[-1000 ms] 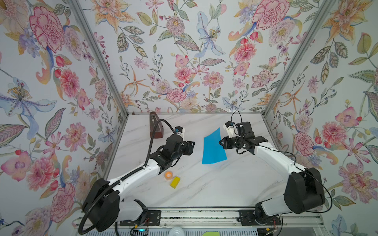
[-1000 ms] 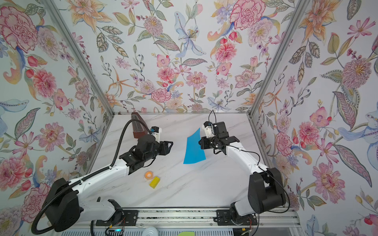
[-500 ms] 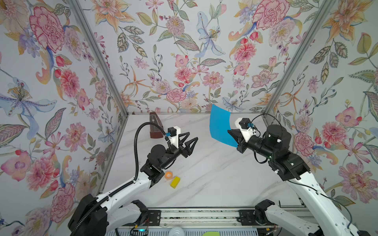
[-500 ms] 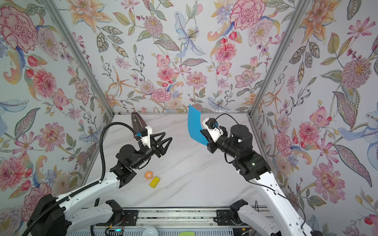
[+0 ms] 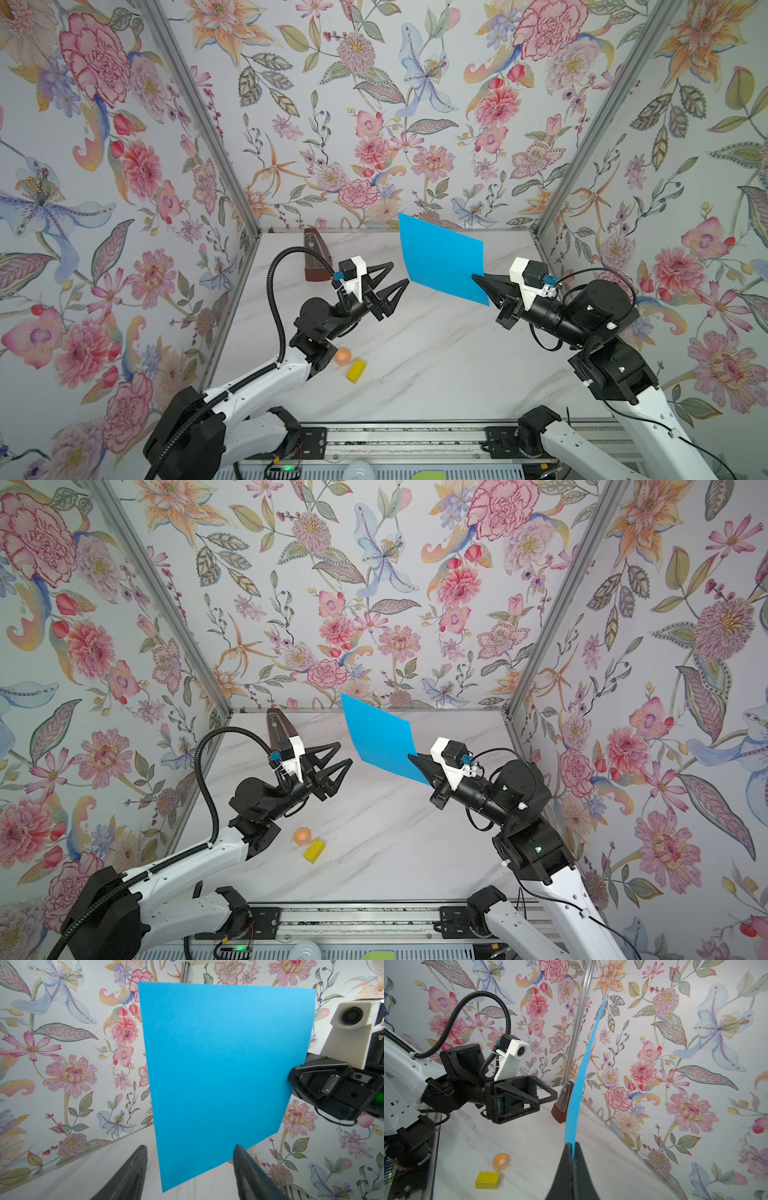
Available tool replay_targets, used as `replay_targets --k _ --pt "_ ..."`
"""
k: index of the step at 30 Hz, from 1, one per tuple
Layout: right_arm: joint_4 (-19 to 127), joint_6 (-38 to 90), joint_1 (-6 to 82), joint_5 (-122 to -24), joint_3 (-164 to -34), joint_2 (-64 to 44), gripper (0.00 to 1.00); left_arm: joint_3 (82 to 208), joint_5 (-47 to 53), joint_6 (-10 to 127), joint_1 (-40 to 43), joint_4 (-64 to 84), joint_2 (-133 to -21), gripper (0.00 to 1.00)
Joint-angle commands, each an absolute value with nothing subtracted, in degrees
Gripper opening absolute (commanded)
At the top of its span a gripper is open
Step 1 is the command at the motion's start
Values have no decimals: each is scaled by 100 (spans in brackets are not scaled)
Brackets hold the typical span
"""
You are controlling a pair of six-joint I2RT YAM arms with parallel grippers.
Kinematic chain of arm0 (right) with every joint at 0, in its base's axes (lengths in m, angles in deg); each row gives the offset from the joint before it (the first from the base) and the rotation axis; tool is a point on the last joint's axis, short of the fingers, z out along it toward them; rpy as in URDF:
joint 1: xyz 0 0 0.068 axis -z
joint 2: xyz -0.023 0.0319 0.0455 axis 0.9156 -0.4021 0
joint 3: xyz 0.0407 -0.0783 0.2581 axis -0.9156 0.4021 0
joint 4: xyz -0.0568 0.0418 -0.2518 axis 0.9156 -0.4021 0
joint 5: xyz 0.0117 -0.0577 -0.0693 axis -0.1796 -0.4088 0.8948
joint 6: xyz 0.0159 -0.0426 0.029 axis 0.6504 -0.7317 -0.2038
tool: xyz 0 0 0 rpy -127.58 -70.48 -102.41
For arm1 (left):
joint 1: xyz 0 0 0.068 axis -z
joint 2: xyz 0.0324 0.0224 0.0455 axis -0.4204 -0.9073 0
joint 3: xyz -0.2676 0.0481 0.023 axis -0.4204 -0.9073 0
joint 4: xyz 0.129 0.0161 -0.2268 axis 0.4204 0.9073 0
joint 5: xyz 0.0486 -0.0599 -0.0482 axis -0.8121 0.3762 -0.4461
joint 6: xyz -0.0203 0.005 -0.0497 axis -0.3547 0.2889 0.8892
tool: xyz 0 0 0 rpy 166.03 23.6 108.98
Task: Fold a paper plane with a square sheet of paper (fold left side to right side)
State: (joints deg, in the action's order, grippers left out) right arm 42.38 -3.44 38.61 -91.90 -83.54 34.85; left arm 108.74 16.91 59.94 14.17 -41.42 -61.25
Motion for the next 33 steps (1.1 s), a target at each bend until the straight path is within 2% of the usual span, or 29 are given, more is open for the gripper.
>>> replay_targets --k 1,8,16,23,26,33 --pt "4494 -79 3834 -9356 -8308 3545 0 11035 1622 5906 1453 -4347 -6084 69" --pt "4566 84 3833 -9382 -8282 3579 0 10983 1444 5867 1453 -4303 -5994 66" --pt "4541 182 3834 -9339 -8275 3603 0 10856 1760 5959 1456 -4757 -5980 39" --pt "4552 218 3830 -9308 -8247 3637 0 10804 1887 5992 1454 -4878 -5979 24" --pt "4549 232 3833 -9249 -8238 3633 0 10795 1922 5998 1453 -4912 -5978 22" --pt "4577 470 3827 -9281 -8274 3563 0 10775 2214 6094 1452 -5152 -6105 27"
